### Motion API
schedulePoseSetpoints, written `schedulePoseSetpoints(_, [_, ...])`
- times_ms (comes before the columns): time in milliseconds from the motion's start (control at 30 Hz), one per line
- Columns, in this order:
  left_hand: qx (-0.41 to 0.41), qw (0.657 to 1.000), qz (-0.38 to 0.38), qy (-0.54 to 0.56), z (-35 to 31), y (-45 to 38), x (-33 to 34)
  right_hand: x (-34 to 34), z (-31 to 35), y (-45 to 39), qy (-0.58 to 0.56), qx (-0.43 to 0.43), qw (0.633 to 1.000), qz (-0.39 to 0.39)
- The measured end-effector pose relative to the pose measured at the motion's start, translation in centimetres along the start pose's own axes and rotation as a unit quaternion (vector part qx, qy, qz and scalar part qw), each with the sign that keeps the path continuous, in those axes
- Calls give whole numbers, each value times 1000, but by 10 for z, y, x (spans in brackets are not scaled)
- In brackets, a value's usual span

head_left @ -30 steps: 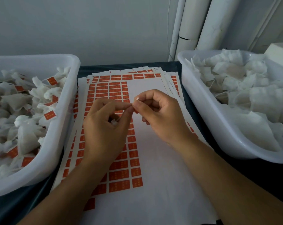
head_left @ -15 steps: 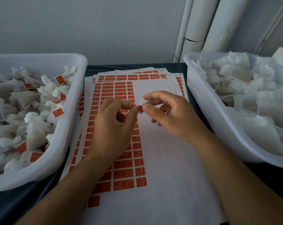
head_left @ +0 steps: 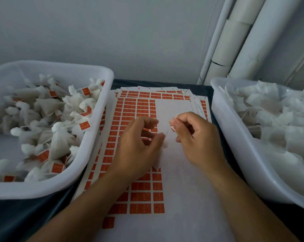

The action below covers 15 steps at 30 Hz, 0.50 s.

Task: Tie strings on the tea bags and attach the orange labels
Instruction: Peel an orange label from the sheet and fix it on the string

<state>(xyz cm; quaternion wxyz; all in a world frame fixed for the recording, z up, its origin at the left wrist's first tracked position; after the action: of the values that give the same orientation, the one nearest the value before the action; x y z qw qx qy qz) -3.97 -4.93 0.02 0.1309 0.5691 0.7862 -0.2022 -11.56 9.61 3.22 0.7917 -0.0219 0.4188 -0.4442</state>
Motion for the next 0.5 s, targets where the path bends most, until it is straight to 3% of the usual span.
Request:
schedulePoseSetpoints(133, [-45,998,34,-8,3,-3,-2,-4,26,-16,63,-52,997,-10])
schedulePoseSetpoints(300, [-75,996,35,-40,10,-7,-3,-13,78,-53,60,-111,992,-26])
schedulePoseSetpoints(500, [-97,993,55,-31,18,-4,-2,9,155,-103,30,-172,984,41])
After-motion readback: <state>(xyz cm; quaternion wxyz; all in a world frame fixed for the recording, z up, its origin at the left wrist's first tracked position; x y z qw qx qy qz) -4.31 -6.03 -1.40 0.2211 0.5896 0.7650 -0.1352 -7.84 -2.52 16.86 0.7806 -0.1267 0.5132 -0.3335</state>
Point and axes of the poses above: each hand's wrist, its own y-axis away from the middle knuckle, its own x-axis out of the palm, z = x × y, the point moved 3 cm from there along -y, towards the middle knuckle, and after that the axes turned 13 degrees about z, right-handed, at the moved point
